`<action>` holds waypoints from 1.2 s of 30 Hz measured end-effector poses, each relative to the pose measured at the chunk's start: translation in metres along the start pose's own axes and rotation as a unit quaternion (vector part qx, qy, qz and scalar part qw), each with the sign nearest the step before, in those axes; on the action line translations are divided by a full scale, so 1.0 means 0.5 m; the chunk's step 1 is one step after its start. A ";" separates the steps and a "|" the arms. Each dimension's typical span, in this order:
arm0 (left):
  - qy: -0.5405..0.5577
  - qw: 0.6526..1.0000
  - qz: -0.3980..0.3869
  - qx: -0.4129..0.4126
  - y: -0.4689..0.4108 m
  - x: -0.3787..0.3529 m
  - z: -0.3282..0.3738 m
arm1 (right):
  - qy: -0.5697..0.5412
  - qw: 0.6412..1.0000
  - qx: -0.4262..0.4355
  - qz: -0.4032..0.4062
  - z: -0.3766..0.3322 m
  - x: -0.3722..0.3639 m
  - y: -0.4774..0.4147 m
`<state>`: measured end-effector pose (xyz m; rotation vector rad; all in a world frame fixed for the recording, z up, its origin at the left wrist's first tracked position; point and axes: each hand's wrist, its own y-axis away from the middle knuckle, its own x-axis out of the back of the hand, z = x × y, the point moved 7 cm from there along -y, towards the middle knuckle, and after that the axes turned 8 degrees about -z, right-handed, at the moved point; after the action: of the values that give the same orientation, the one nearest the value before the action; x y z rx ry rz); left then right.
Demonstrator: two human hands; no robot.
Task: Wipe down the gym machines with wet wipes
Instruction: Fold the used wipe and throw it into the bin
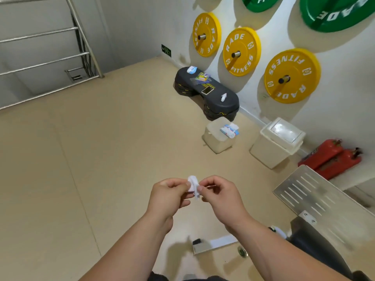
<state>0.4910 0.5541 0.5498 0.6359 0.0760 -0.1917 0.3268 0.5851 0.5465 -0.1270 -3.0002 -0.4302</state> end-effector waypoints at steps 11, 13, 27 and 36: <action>-0.096 0.934 -0.328 0.105 -0.453 -0.079 0.259 | 0.034 0.963 -0.050 0.264 -0.066 0.076 -0.399; -0.156 0.914 -0.361 0.097 -0.505 -0.086 0.310 | 0.029 0.957 -0.064 0.282 -0.093 0.080 -0.442; -0.356 0.863 -0.357 0.038 -0.936 -0.402 0.502 | -0.118 0.870 -0.130 0.460 -0.021 0.469 -0.710; -0.439 0.816 -0.373 0.047 -1.260 -0.993 0.417 | -0.186 0.813 -0.195 0.516 0.220 1.040 -0.917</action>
<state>-0.1194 0.0102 0.4143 0.5346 -0.5982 -1.2459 -0.2435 0.2129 0.3771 -1.9143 -2.5222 -0.8971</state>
